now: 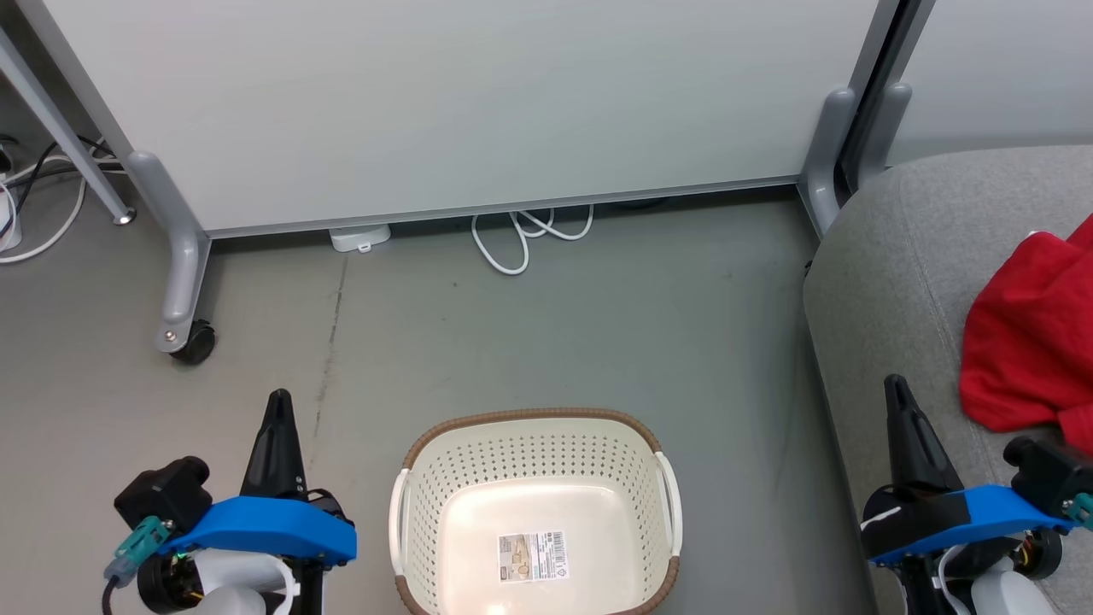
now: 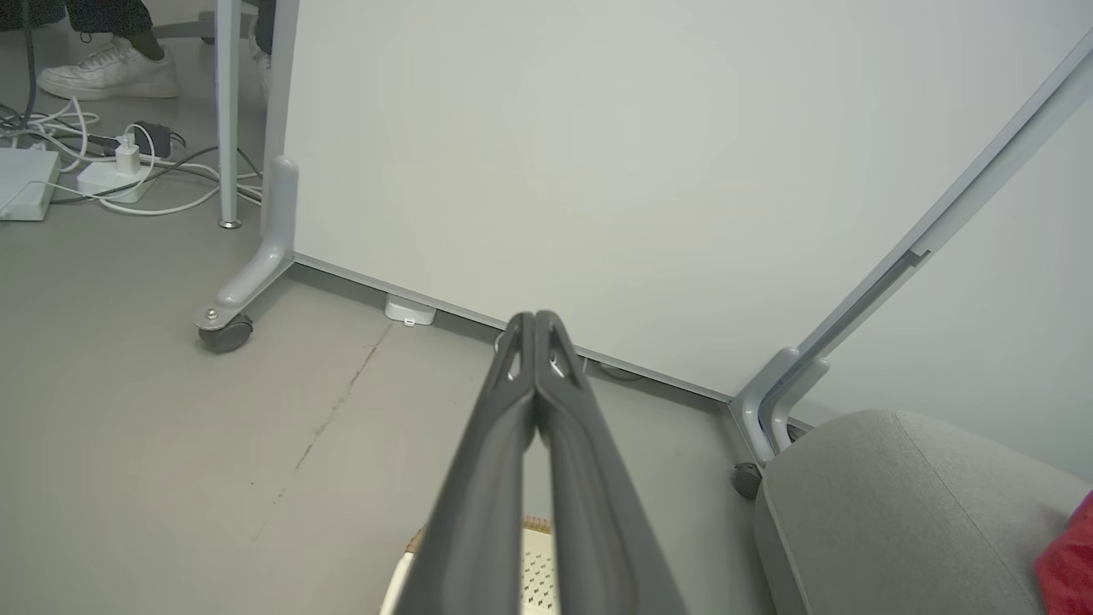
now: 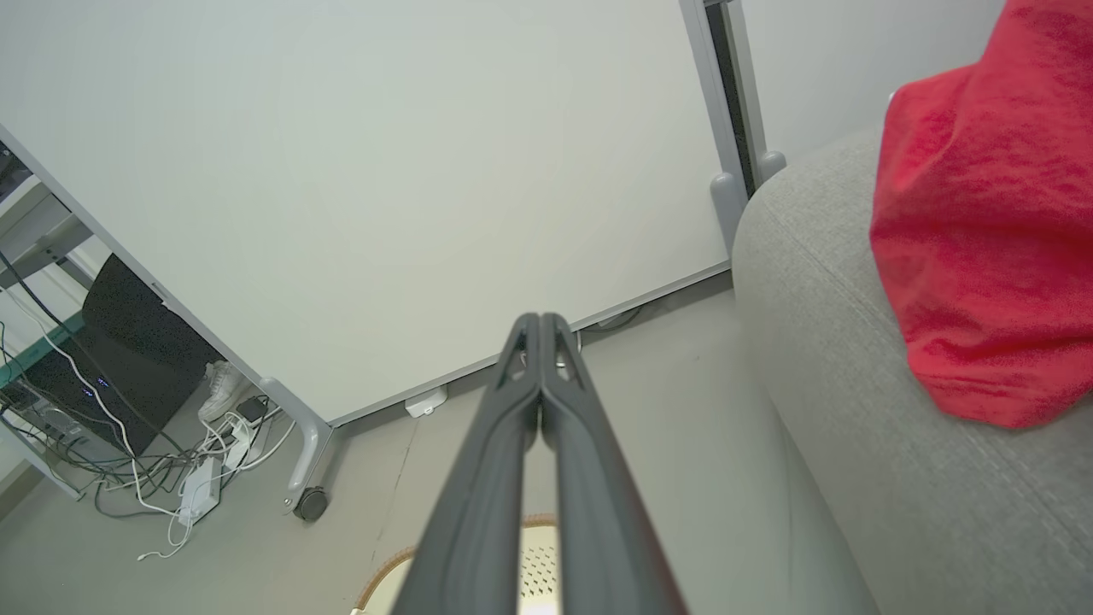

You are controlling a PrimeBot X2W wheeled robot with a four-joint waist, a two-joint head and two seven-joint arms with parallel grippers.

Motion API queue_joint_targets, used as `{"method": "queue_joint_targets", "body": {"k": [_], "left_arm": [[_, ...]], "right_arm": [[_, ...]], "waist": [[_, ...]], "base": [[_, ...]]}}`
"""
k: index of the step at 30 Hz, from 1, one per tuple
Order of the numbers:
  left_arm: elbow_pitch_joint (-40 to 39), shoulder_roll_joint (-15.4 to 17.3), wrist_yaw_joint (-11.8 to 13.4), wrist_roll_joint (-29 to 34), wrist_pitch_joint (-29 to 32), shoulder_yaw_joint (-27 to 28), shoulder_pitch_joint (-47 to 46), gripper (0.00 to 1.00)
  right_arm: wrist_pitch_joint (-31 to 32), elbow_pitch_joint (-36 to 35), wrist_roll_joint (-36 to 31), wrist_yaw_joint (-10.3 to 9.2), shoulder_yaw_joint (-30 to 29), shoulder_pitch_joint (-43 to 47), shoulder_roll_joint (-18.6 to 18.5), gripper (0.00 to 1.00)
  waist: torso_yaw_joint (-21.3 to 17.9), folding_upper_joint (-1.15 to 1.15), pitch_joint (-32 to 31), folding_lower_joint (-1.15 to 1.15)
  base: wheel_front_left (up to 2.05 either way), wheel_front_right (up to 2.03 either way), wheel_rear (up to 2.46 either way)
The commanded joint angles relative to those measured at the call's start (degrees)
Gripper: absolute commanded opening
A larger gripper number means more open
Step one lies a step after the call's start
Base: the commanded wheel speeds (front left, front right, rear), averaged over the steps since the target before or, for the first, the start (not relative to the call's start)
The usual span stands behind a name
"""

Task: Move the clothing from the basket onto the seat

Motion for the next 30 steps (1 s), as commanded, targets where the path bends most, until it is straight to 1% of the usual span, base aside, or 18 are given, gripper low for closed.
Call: {"method": "queue_joint_targets", "body": {"k": [1,17,30], "left_arm": [[-1.2,0.1,-0.3,-2.3,0.6,0.6,-0.6,0.00],[-2.2,0.1,-1.2,-16.3,4.1,2.3,-0.1,0.00],[-2.9,0.1,-1.7,-25.3,6.4,3.4,0.2,0.00]], "right_arm": [[0.6,-1.1,2.4,0.00,-0.2,-0.2,-0.1,0.00],[4.1,-1.6,16.7,0.00,-0.9,0.3,0.1,0.00],[6.4,-1.9,25.9,0.00,-1.3,0.5,0.2,0.00]], "waist": [[0.0,0.00,-0.1,0.00],[-0.4,0.00,-0.8,0.00],[-0.8,0.00,-1.4,0.00]], "base": [[0.00,0.00,0.00],[0.00,0.00,0.00],[0.00,0.00,0.00]]}}
